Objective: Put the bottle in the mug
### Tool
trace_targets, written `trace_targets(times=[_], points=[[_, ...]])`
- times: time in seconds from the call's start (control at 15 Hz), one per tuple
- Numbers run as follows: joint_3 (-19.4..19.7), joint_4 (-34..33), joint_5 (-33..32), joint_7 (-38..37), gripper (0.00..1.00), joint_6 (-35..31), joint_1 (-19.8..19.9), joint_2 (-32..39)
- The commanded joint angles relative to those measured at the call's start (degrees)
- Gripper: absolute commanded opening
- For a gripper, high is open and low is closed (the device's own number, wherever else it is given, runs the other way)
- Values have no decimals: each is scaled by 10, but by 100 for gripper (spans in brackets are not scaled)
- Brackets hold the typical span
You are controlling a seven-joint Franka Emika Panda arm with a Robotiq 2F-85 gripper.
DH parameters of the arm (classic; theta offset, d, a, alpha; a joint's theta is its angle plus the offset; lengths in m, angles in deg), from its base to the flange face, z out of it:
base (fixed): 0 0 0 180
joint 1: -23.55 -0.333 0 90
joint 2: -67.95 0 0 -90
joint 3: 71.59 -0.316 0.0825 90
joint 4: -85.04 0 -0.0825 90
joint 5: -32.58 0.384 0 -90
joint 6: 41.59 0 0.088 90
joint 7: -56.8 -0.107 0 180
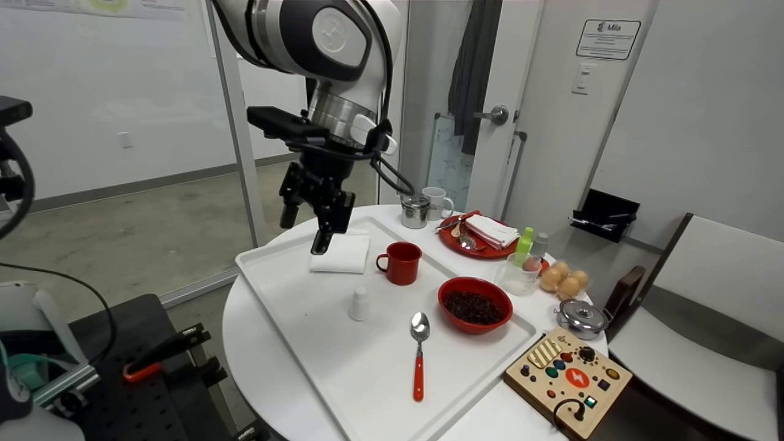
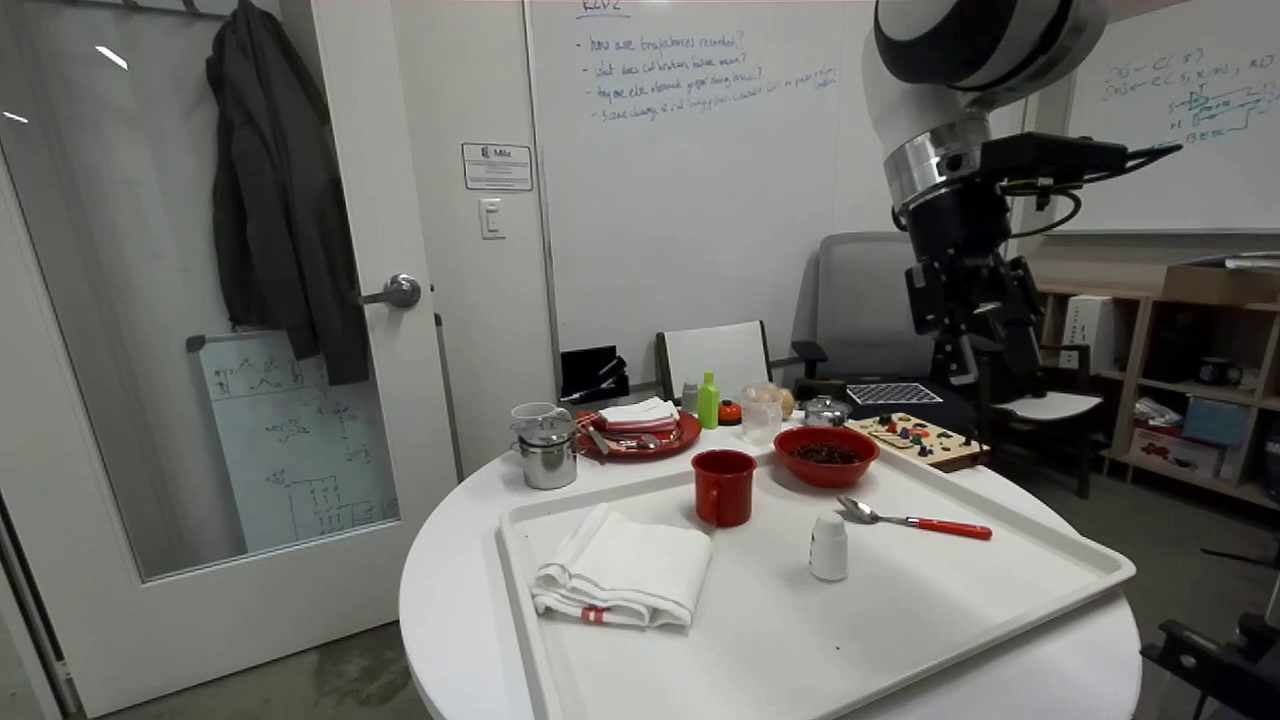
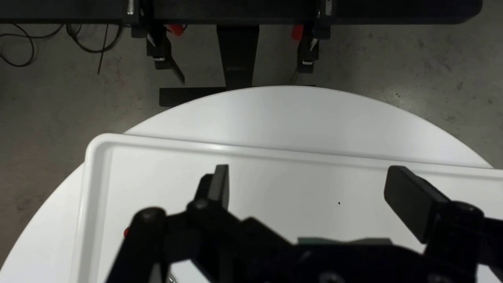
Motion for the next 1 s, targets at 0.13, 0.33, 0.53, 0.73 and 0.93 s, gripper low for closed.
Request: trace_targets(times=[0.13,0.33,0.53,0.73,0.93], points=[[-3,11,-6,-5,100,-13,-2,-24],[0,-30,-6,-16,100,-21,2,47],[5,-69,-17,-36,100,-53,3,149],[15,-116,-28,-64,100,-81,-2,242],[27,-186,-31,-97,100,-84,-9,337]])
